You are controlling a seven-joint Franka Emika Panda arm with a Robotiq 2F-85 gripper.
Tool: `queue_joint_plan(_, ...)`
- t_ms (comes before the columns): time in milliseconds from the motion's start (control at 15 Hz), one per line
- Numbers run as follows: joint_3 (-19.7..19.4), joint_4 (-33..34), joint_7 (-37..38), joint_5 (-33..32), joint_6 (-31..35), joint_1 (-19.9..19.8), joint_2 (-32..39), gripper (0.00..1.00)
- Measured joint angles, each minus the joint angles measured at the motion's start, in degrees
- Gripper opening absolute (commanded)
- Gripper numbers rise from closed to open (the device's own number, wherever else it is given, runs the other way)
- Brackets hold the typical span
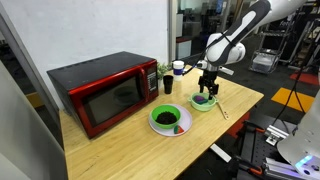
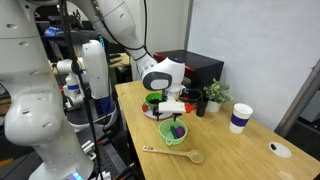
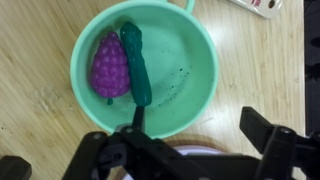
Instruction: Close the microwave door, move the white plate to the right, remove the zucchini and purple grapes from the green pot and place them on the white plate
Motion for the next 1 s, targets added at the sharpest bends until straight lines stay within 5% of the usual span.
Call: queue_joint_plan(1000,1.75,1.58,-2.68,1.9,8.48,-0.48,6.94,0.87)
